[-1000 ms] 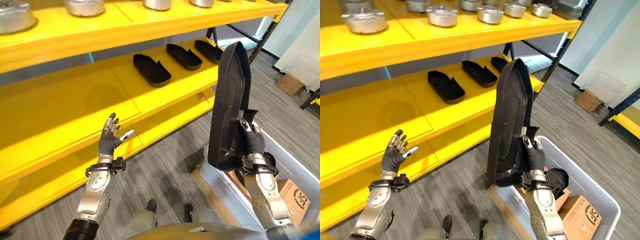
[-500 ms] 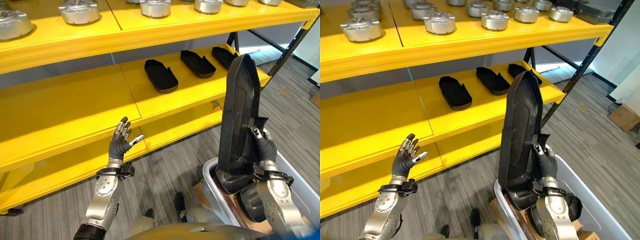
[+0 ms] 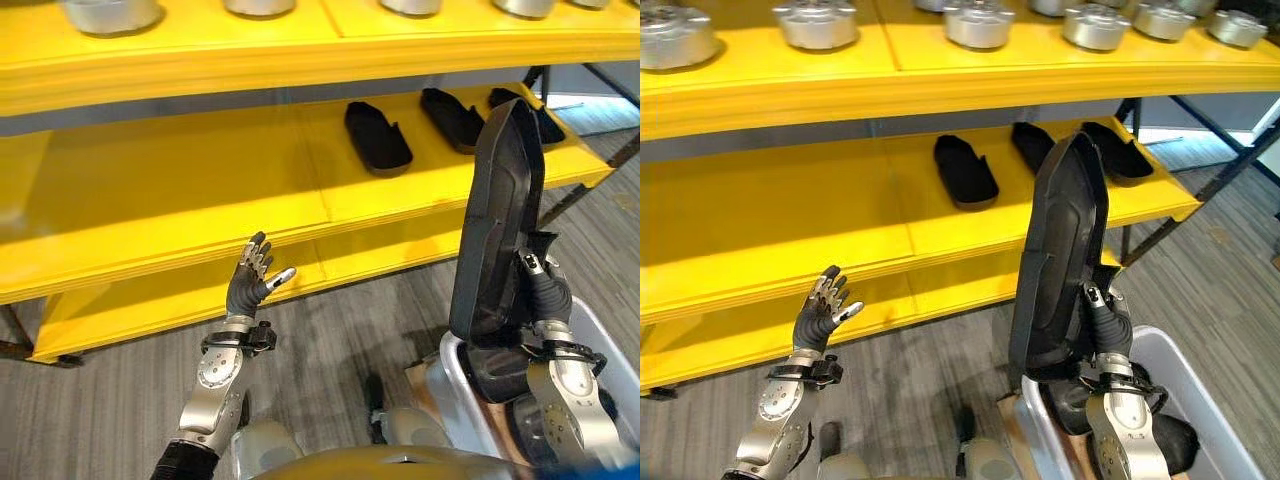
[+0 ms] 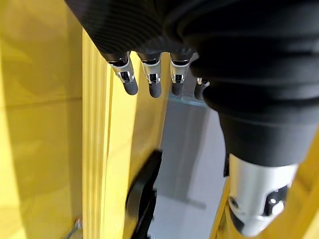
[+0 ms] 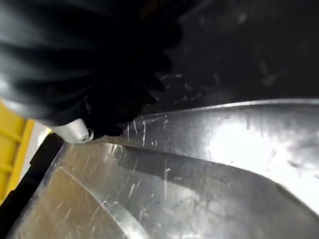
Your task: Move parts from the plastic box to the shelf.
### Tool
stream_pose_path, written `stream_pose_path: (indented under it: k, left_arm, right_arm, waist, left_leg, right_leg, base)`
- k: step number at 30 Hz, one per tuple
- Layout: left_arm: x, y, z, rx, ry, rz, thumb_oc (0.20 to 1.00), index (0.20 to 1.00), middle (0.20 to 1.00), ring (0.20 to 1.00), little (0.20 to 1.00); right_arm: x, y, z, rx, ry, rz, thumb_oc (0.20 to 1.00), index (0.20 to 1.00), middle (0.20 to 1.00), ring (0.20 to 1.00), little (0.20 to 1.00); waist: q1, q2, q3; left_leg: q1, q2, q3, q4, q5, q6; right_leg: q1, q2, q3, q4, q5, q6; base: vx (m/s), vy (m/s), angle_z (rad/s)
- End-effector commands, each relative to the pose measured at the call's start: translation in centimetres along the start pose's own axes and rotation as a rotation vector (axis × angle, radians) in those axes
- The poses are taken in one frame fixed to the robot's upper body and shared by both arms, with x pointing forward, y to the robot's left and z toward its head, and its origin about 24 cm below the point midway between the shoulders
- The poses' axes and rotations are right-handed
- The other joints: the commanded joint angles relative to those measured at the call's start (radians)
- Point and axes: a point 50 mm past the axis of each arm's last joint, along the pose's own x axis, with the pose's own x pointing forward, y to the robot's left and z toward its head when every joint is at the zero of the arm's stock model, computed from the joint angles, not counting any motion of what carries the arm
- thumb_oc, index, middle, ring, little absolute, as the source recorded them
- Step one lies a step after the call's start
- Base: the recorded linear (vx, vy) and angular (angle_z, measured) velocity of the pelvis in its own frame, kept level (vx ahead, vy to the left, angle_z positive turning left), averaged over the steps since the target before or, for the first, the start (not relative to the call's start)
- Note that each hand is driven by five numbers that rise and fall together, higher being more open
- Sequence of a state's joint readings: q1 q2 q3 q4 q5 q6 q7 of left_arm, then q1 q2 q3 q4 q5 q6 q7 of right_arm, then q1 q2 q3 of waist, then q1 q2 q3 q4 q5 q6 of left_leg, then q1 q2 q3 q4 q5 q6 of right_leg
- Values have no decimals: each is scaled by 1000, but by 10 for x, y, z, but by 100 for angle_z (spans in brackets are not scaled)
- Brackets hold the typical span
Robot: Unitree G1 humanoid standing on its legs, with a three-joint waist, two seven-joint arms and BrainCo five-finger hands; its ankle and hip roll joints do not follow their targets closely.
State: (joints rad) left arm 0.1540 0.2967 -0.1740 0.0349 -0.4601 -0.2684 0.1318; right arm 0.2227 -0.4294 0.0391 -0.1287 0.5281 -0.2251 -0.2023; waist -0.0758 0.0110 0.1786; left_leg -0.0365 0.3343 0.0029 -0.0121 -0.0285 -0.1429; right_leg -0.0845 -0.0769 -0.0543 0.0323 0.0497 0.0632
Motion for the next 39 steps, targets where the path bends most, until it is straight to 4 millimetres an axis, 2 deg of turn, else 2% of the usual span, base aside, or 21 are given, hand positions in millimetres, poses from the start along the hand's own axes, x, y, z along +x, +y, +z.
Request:
stream_pose_path:
  k: [1, 7, 10, 12, 14, 17, 18, 21, 22, 23, 24, 26, 28, 31, 33, 34, 35, 36, 37, 38, 39]
  left_arm:
    - [-4, 8, 26, 46, -118, -35, 1000, 1000, 1000, 1000, 1000]
    - [0, 12, 32, 95, -123, -67, 1000, 1000, 1000, 1000, 1000]
    - [0, 12, 32, 102, -114, -73, 1000, 1000, 1000, 1000, 1000]
    - [1, 11, 32, 106, -112, -80, 1000, 1000, 1000, 1000, 1000]
    - [1, 11, 32, 107, -110, -84, 1000, 1000, 1000, 1000, 1000]
    - [1, 11, 31, 101, -100, -78, 1000, 1000, 1000, 1000, 1000]
    - [1, 11, 31, 101, -100, -77, 1000, 1000, 1000, 1000, 1000]
    - [1, 11, 31, 97, -96, -78, 1000, 1000, 1000, 1000, 1000]
    - [1, 11, 32, 97, -97, -78, 1000, 1000, 1000, 1000, 1000]
    - [2, 9, 33, 91, -102, -80, 1000, 1000, 1000, 1000, 1000]
    - [2, 9, 34, 92, -103, -80, 1000, 1000, 1000, 1000, 1000]
    - [4, 9, 36, 94, -111, -81, 1000, 1000, 1000, 1000, 1000]
    - [4, 8, 38, 93, -118, -86, 1000, 1000, 1000, 1000, 1000]
    - [6, 6, 39, 87, -121, -93, 1000, 1000, 1000, 1000, 1000]
    - [7, 2, 41, 82, -126, -114, 1000, 1000, 1000, 1000, 1000]
    - [9, -2, 42, 69, -128, -132, 1000, 1000, 1000, 1000, 1000]
    - [9, -2, 42, 69, -130, -132, 1000, 1000, 1000, 1000, 1000]
    - [10, -4, 44, 62, -137, -139, 1000, 1000, 1000, 1000, 1000]
    - [12, -6, 48, 67, -150, -152, 1000, 1000, 1000, 1000, 1000]
    - [12, -6, 48, 67, -152, -153, 1000, 1000, 1000, 1000, 1000]
    - [15, -8, 52, 70, -164, -162, 1000, 1000, 1000, 1000, 1000]
  right_arm:
    - [3, 14, 22, 79, -139, 71, 200, 200, 200, 200, 200]
    - [7, 26, 8, 139, -66, 116, 200, 200, 200, 200, 200]
    - [12, 35, -2, 140, -17, 140, 200, 200, 200, 200, 200]
    - [20, 47, -10, 136, 21, 184, 200, 200, 200, 200, 200]
    - [23, 53, -14, 138, 34, 195, 200, 200, 200, 200, 200]
    - [33, 75, -19, 141, 64, 262, 200, 200, 200, 200, 200]
    - [33, 76, -19, 141, 64, 263, 200, 200, 200, 200, 200]
    - [44, 95, -20, 125, 73, 309, 200, 200, 200, 200, 200]
    - [45, 96, -20, 125, 72, 309, 200, 200, 200, 200, 200]
    - [53, 105, -19, 103, 68, 316, 200, 200, 200, 200, 200]
    - [53, 105, -18, 103, 67, 317, 200, 200, 200, 200, 200]
    - [63, 117, -14, 69, 51, 335, 200, 200, 200, 200, 200]
    - [66, 119, -12, 69, 41, 334, 200, 200, 200, 200, 200]
    - [79, 126, 0, 29, -8, 324, 200, 200, 200, 200, 200]
    - [96, 132, 16, 9, -60, 300, 200, 200, 200, 200, 200]
    - [112, 135, 32, -7, -110, 261, 200, 200, 200, 200, 200]
    - [112, 135, 33, -7, -112, 261, 200, 200, 200, 200, 200]
    - [119, 134, 42, -7, -138, 243, 200, 200, 200, 200, 200]
    - [136, 130, 68, -33, -214, 187, 200, 200, 200, 200, 200]
    - [137, 130, 69, -33, -216, 187, 200, 200, 200, 200, 200]
    - [155, 125, 99, -37, -281, 119, 200, 200, 200, 200, 200]
  waist:
    - [18, -45, -75]
    - [46, -79, -89]
    - [68, -96, -93]
    - [90, -110, -90]
    - [99, -114, -90]
    - [139, -124, -90]
    - [137, -124, -90]
    - [181, -129, -84]
    - [180, -130, -84]
    - [211, -131, -74]
    - [208, -131, -73]
    - [239, -130, -60]
    - [245, -131, -54]
    - [267, -130, -38]
    - [285, -128, -18]
    - [298, -126, 3]
    - [298, -126, 4]
    - [301, -124, 14]
    - [307, -115, 42]
    - [307, -114, 44]
    - [310, -98, 75]
  left_leg:
    - [-34, -56, 46, -2, 154, 11]
    - [-59, -135, 48, 68, 72, 37]
    - [-75, -158, 41, 90, 50, 49]
    - [-94, -176, 25, 106, 39, 56]
    - [-99, -183, 18, 109, 35, 58]
    - [-117, -203, -7, 112, 33, 64]
    - [-117, -203, -8, 112, 33, 64]
    - [-136, -219, -33, 117, 33, 67]
    - [-137, -220, -35, 118, 33, 67]
    - [-158, -232, -56, 126, 37, 66]
    - [-160, -232, -58, 128, 36, 66]
    - [-180, -241, -79, 139, 38, 65]
    - [-188, -243, -85, 146, 38, 65]
    - [-209, -248, -100, 161, 37, 64]
    - [-235, -255, -114, 180, 36, 62]
    - [-261, -260, -122, 201, 34, 61]
    - [-263, -260, -122, 203, 33, 61]
    - [-274, -261, -125, 213, 33, 59]
    - [-302, -265, -132, 238, 31, 59]
    - [-303, -265, -133, 241, 30, 58]
    - [-335, -270, -138, 269, 28, 56]
  right_leg:
    - [93, -61, 41, 103, -144, 68]
    - [148, -151, 21, 19, -88, 105]
    - [155, -174, 6, 5, -69, 117]
    - [169, -187, -15, -8, -61, 124]
    - [174, -191, -24, -12, -59, 125]
    - [188, -199, -55, -25, -54, 128]
    - [189, -199, -57, -26, -54, 128]
    - [201, -203, -88, -33, -53, 131]
    - [202, -203, -90, -33, -53, 132]
    - [205, -202, -110, -32, -55, 132]
    - [205, -202, -112, -32, -56, 133]
    - [212, -203, -136, -33, -61, 132]
    - [213, -202, -142, -31, -63, 131]
    - [213, -201, -158, -28, -70, 130]
    - [205, -201, -168, -18, -73, 129]
    - [195, -202, -174, -7, -80, 127]
    - [194, -201, -174, -6, -81, 127]
    - [187, -202, -176, 2, -84, 125]
    - [165, -202, -176, 25, -97, 119]
    - [163, -201, -176, 27, -98, 119]
    - [133, -204, -177, 58, -109, 115]
  base:
    - [185, 193, -55]
    - [135, 182, 15]
    - [76, 114, 8]
    - [56, 97, 10]
    - [39, 50, 21]
    - [41, 30, 31]
    - [25, 12, 25]
    - [20, 6, 24]
    - [-2, -11, 34]
    - [-5, -10, 35]
    - [-8, -13, 22]
    - [-17, -14, 30]
    - [-20, -17, 22]
    - [-24, -11, 21]
    - [-94, -14, 9]
    - [-94, -8, 5]
    - [-99, -12, 6]
    - [-125, -2, 13]
    - [-126, -2, 12]
    - [-204, 21, 9]
    - [-113, 19, 1]
